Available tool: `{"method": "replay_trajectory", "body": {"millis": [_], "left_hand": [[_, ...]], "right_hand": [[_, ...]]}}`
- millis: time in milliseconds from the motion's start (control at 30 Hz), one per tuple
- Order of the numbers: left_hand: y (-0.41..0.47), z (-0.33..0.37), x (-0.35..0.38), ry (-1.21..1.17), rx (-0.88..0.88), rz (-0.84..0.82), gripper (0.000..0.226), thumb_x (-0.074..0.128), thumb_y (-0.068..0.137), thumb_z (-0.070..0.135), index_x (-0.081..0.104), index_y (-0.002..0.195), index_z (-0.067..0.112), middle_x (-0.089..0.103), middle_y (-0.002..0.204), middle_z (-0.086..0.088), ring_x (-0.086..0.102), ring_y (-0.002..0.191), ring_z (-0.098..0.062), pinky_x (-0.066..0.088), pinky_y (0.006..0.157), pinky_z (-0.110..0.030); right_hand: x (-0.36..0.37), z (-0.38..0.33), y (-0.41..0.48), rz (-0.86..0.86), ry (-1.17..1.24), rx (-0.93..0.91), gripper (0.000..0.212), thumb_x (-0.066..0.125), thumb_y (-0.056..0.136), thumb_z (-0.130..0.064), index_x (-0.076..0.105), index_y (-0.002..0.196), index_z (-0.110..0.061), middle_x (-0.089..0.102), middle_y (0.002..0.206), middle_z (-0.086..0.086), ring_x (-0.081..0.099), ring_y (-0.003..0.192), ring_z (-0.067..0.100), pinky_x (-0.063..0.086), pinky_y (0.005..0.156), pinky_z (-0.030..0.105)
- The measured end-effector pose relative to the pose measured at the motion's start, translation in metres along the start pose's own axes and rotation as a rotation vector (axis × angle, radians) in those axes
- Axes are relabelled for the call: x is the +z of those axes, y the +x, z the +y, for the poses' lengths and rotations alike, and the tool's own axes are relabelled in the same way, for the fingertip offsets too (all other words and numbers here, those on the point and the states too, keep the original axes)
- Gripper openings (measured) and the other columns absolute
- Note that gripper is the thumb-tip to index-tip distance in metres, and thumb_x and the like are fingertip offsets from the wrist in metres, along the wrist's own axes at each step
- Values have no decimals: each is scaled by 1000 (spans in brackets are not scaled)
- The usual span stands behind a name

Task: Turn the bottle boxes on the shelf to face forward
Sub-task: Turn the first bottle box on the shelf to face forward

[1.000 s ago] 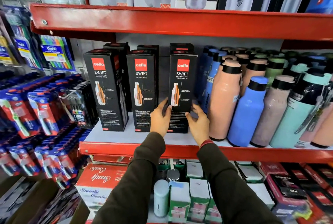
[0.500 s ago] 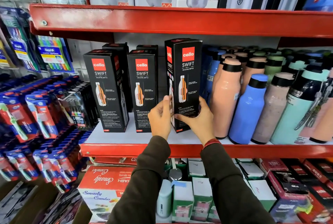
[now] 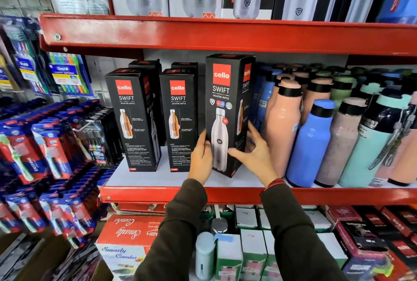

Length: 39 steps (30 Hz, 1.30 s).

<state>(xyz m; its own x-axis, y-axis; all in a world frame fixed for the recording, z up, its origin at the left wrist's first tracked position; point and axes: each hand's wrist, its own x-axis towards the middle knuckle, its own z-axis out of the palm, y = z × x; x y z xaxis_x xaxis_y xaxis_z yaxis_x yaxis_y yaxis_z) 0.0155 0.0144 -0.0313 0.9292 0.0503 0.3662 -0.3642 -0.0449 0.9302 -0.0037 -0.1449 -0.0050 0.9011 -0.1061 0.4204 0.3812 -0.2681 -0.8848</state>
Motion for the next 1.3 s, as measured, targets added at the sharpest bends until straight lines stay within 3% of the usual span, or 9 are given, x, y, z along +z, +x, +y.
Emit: {"method": "replay_trajectory", "body": {"millis": [100,233,367,533,733,933,1033,1167,1300], "left_hand": [[-2,-3,0,-13,23,-11,45,34,107,13,33,152,16,44,139,15,42,129,-3,31,92,8],[-5,-3,4,36,93,1,44,36,105,9,39,148,22,54,136,18,51,123,12,35,102,-3],[-6,-3,10,89,97,27,47,38,102,5,40,144,26,53,124,33,51,109,27,37,91,4],[-4,-9,18,176,55,39,47,40,100,3,39,141,25,60,126,12,62,110,-8,48,101,-26],[0,-13,22,217,49,65,47,40,99,0,40,142,20,61,136,0,61,120,-18,45,101,-25],[1,-14,20,214,32,60,45,39,100,2,40,141,22,63,132,-1,66,112,-25,53,98,-42],[3,-13,19,217,20,51,45,40,100,2,39,142,18,63,133,-6,64,116,-25,51,101,-41],[5,-13,17,208,-2,44,43,41,101,5,40,142,18,62,130,-2,62,119,-24,49,103,-38],[4,-14,17,264,3,43,47,40,102,6,38,147,17,58,138,-10,58,123,-21,44,108,-33]], "right_hand": [[-4,4,1,-43,34,-13,94,77,78,-2,28,153,-27,50,134,-25,49,118,-21,43,96,5],[-6,8,3,-76,29,-25,82,68,85,2,32,153,-25,46,148,-16,44,134,-7,39,111,22],[-3,12,6,-85,-24,-23,76,60,90,4,29,153,-24,40,152,-10,40,140,5,40,105,12],[4,22,11,-73,-142,13,76,51,91,10,25,155,-22,40,156,1,36,145,18,31,119,34],[9,31,19,-70,-173,68,76,49,91,9,25,154,-26,41,155,3,38,144,22,32,119,47],[13,35,22,-48,-160,69,77,50,90,9,26,153,-29,43,153,2,42,142,23,34,118,46],[15,38,22,-38,-161,72,76,50,90,9,27,153,-29,44,153,3,43,141,23,35,118,44],[17,40,21,9,-210,59,72,53,91,7,31,152,-24,50,145,0,40,131,6,30,107,19],[20,41,15,135,-220,39,57,62,88,3,49,140,-16,59,128,2,53,116,9,41,96,20]]}}
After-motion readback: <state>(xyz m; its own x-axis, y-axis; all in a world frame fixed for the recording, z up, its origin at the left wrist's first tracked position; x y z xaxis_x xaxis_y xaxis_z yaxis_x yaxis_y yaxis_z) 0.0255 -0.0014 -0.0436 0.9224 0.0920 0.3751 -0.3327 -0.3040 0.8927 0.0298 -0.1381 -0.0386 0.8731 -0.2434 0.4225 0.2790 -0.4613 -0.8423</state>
